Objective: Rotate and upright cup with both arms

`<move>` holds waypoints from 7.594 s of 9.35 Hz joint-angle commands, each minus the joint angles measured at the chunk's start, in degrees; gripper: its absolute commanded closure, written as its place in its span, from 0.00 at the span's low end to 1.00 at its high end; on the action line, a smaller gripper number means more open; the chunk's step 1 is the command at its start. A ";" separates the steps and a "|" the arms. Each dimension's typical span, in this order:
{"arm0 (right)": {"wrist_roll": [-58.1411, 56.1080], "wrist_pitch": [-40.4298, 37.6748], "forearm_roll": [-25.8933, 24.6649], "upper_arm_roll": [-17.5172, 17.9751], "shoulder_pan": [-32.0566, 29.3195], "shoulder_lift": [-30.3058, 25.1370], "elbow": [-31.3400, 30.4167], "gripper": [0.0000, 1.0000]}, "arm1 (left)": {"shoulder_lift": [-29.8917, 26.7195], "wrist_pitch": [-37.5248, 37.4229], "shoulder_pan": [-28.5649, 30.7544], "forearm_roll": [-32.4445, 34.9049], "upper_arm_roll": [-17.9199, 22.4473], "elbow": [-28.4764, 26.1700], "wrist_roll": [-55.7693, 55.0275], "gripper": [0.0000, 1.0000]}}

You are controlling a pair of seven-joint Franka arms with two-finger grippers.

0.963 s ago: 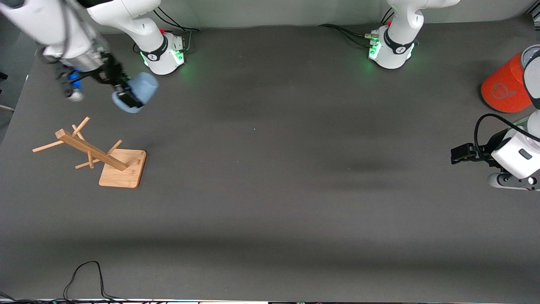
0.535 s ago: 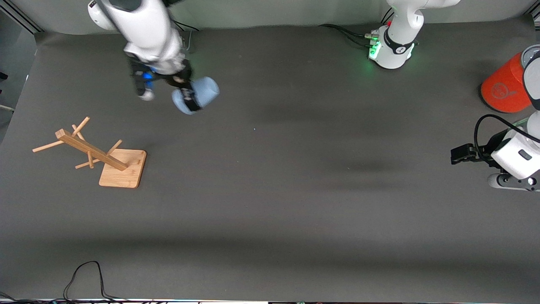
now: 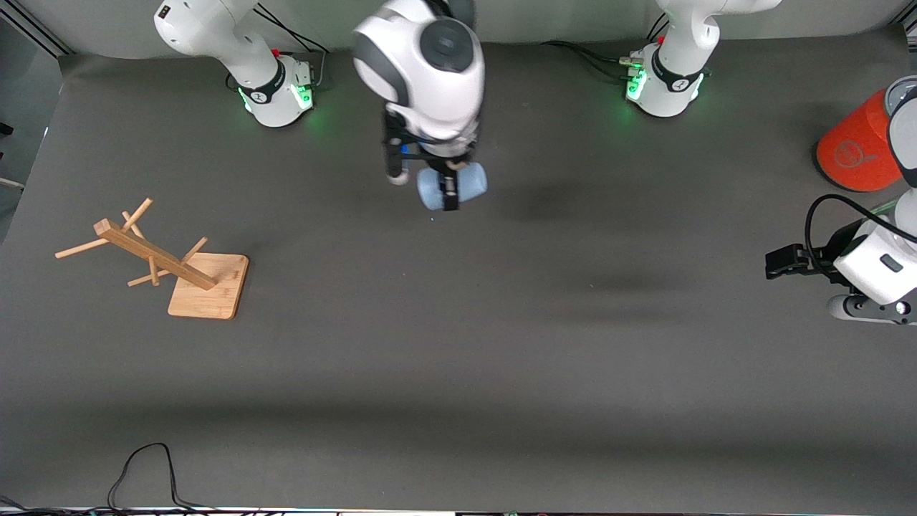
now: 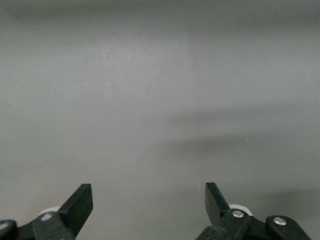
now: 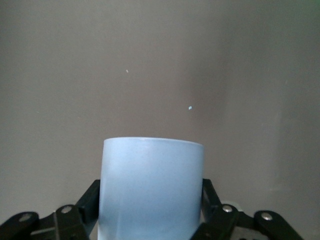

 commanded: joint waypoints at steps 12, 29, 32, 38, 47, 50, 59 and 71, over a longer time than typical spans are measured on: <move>17.51 11.78 -1.12 -0.89 7.82 28.49 14.78 0.62 | -0.01 -0.59 -0.30 -0.70 0.28 0.70 1.11 0.00; -20.91 -21.14 2.22 -1.68 -5.33 -1.01 8.37 0.00 | -0.10 -2.34 -11.36 0.00 0.19 3.25 -6.17 0.00; -43.50 -28.02 2.22 -1.68 -17.45 -8.93 7.76 0.00 | 0.95 -3.49 -18.03 2.19 0.19 5.79 -15.20 0.00; -100.88 -21.90 2.13 -0.89 -44.27 -27.30 -9.19 0.00 | 17.10 -8.32 -47.54 18.34 0.28 15.03 -51.58 0.00; -134.63 -9.32 0.21 3.86 -55.38 -27.76 -11.67 0.00 | 36.11 -7.09 -60.24 24.35 -0.25 13.36 -43.57 0.01; -138.67 -7.38 0.02 3.68 -55.46 -27.41 -11.67 0.00 | 37.95 -4.11 -59.63 24.52 -0.16 12.83 -37.50 0.03; -139.02 -7.99 0.02 3.68 -55.29 -26.88 -11.76 0.00 | 37.43 -7.25 -56.90 24.43 0.19 12.83 -23.24 0.06; -139.03 -7.64 0.20 3.77 -55.29 -26.53 -12.11 0.00 | 33.75 -16.30 -55.06 24.43 0.45 13.97 -18.41 1.00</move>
